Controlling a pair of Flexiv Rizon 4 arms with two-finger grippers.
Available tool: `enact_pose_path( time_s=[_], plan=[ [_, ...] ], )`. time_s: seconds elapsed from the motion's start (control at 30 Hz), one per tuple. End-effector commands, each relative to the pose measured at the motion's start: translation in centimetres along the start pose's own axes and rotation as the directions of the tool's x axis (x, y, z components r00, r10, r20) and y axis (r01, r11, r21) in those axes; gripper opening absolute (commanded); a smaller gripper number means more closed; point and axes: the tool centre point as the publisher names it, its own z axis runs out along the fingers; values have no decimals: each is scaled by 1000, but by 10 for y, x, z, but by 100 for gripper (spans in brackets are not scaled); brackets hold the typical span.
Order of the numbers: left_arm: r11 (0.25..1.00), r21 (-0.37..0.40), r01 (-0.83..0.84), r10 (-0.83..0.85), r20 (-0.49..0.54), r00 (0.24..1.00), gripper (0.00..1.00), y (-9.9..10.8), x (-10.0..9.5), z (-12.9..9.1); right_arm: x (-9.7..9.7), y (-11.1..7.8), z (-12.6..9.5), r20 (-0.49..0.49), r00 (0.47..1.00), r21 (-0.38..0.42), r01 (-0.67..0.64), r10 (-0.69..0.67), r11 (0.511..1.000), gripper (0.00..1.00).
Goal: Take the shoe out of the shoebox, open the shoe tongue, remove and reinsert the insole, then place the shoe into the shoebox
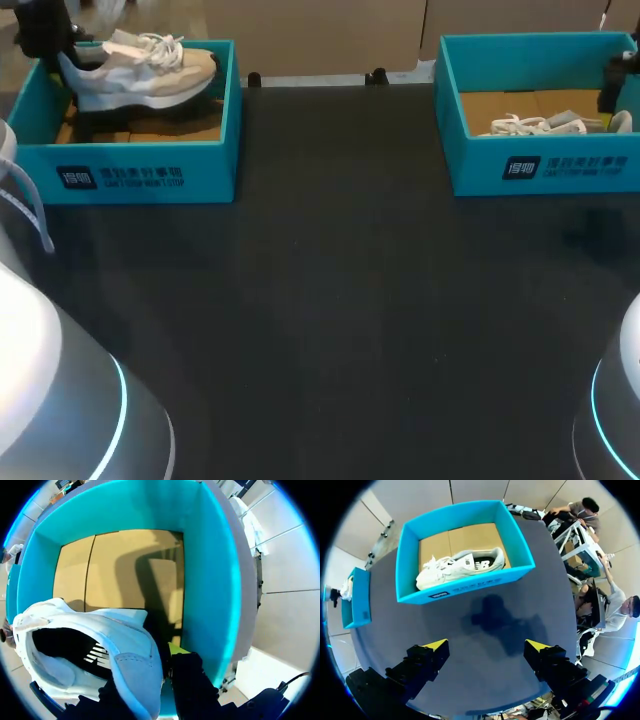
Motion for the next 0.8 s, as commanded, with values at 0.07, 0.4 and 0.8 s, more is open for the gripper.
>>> enact_pose_path(
  time_s=[0.07, 0.4, 0.8],
  plan=[
    [998, 55, 17, -17, -12, 1000, 0, 3, 6, -39, 0, 0, 0, 0, 1000, -1, 0, 0, 1000, 100],
    [998, -24, 62, -63, -30, 998, 0, -10, 9, -98, 0, 0, 0, 0, 1000, -1, 0, 0, 1000, 100],
    [995, -101, 8, -6, 20, 1000, 0, -51, -2, -171, 0, 0, 0, 0, 1000, -1, 0, 0, 1000, 100]
  ],
)
